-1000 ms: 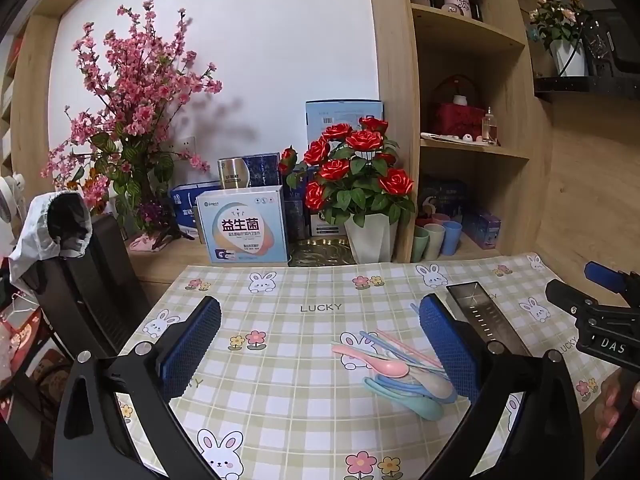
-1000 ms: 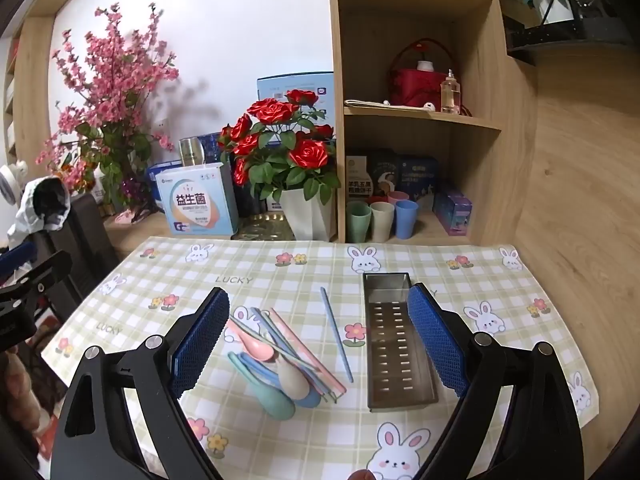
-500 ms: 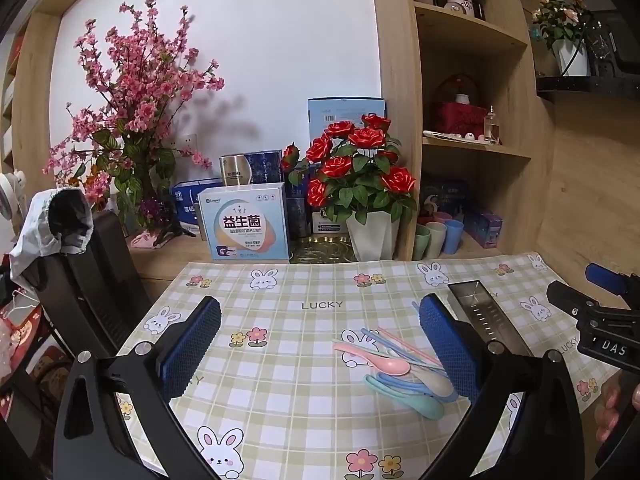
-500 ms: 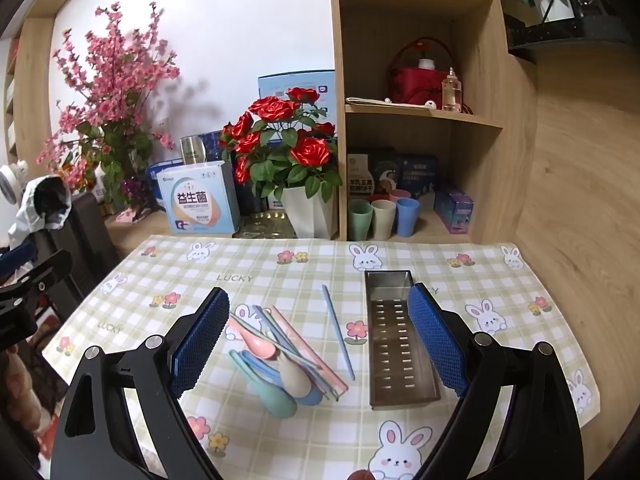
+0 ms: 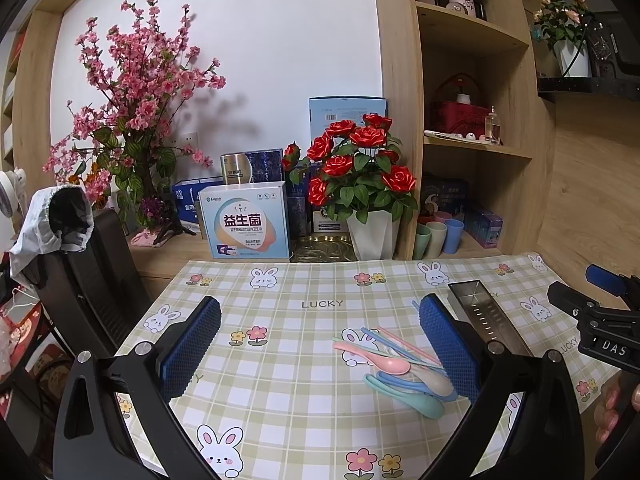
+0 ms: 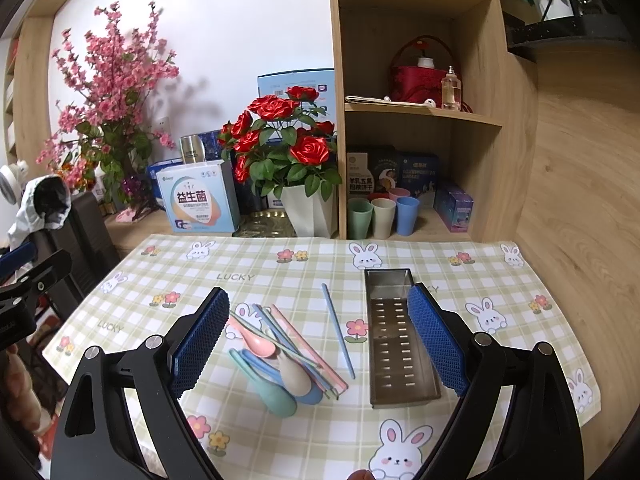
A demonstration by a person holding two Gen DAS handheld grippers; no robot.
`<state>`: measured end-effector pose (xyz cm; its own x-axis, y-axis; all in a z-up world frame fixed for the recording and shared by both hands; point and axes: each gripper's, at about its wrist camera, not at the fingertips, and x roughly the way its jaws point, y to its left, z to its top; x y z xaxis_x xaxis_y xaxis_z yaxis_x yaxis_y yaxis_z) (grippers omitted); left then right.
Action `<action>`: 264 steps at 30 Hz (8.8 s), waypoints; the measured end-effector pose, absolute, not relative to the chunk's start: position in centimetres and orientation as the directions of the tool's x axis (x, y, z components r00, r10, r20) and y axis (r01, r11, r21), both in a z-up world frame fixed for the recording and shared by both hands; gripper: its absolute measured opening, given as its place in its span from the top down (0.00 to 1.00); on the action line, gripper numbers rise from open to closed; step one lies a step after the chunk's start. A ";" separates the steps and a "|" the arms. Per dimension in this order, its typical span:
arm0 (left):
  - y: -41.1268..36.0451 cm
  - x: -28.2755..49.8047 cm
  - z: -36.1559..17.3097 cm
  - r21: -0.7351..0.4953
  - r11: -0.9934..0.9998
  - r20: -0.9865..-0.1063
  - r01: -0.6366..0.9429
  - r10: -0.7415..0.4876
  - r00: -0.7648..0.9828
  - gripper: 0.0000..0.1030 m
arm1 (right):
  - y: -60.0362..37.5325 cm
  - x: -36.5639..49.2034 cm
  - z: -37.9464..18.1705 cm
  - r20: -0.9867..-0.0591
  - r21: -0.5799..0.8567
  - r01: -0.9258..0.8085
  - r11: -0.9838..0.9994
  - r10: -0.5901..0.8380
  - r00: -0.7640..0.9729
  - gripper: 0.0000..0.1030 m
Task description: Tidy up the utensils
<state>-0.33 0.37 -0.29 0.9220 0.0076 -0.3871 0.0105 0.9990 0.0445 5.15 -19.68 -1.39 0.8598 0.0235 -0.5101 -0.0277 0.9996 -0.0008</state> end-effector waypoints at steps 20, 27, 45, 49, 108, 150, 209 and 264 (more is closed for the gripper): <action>0.8 -0.3 -0.7 0.036 0.999 -0.390 0.009 0.006 0.921 0.06 | -20.0 5.2 -1.6 -0.514 0.005 -0.020 1.000 0.020 0.858 0.15; 0.8 -0.3 -0.8 0.036 0.999 -0.390 0.008 0.006 0.921 0.06 | -20.0 5.2 -1.6 -0.514 0.007 -0.020 1.000 0.021 0.858 0.15; 0.4 -0.2 -0.9 0.037 0.999 -0.396 0.014 0.001 0.918 0.06 | -20.1 5.3 -1.6 -0.514 0.007 -0.019 1.000 0.020 0.857 0.15; 0.3 -0.2 -0.8 0.028 0.999 -0.405 0.021 -0.007 0.914 0.06 | -20.2 5.3 -1.6 -0.516 0.012 -0.019 1.000 0.022 0.856 0.15; -5.4 14.2 -20.2 -0.103 0.992 -0.827 0.078 -0.129 0.548 0.30 | -26.6 14.6 -17.7 -0.743 0.189 -0.003 0.982 0.145 0.654 0.15; -8.1 12.4 -24.7 -0.179 0.977 -0.923 0.119 -0.209 0.324 0.77 | -27.5 12.9 -15.9 -0.710 0.218 0.014 0.976 0.149 0.688 0.15; 0.0 12.9 -22.8 -0.134 0.986 -0.905 0.096 -0.161 0.394 0.96 | -25.9 12.0 -15.6 -0.711 0.219 -0.024 0.975 0.177 0.681 0.15; 0.4 14.5 -24.8 -0.259 0.943 -0.842 0.208 -0.327 0.429 0.86 | -21.8 17.3 -18.2 -0.857 0.086 -0.206 0.975 0.178 0.483 0.73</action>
<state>14.49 0.39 -24.77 0.4295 -0.3265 -0.8420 0.2084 0.9430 -0.2594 17.33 -21.78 -18.23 0.4835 0.1776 -0.8571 -0.2059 0.9748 0.0859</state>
